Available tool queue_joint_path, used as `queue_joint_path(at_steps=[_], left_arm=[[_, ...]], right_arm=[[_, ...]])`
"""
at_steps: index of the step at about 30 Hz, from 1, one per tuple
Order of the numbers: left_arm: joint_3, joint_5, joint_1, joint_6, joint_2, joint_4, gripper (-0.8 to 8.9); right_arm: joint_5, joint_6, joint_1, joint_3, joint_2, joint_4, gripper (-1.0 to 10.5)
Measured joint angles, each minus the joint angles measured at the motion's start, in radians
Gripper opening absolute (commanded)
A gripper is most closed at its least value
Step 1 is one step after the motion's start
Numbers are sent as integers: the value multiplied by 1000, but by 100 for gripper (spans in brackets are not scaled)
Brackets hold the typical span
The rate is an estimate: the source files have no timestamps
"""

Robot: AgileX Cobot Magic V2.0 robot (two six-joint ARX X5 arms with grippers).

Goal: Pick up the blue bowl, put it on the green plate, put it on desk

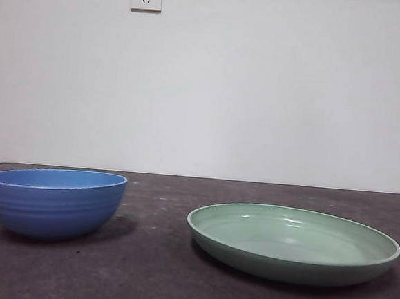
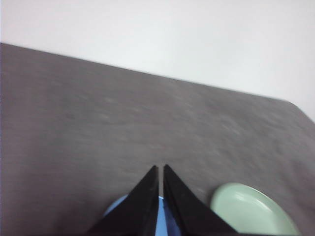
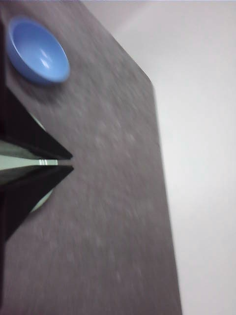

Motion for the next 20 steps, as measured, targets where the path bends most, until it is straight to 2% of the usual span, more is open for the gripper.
queue_joint_path(at_steps=[5,9,13,18,20], left_arm=[[124,150,-12,1,159,-82,17],[198,233,-31,37,258,-135,19],[221,256,-51,67,303,-147,21],[221,256,-54,84,316,-152,44],[221,256,-54,85,316,-153,108]], right_arm=[[-93,-50,0,168,162,-129,15],[-158,-106,0,281,274,-246,15],[-182,-146,0,346,362,-341,16],[-182,-158,0,348,394,-365,16],[-182,-159,0,348,390,-365,17]])
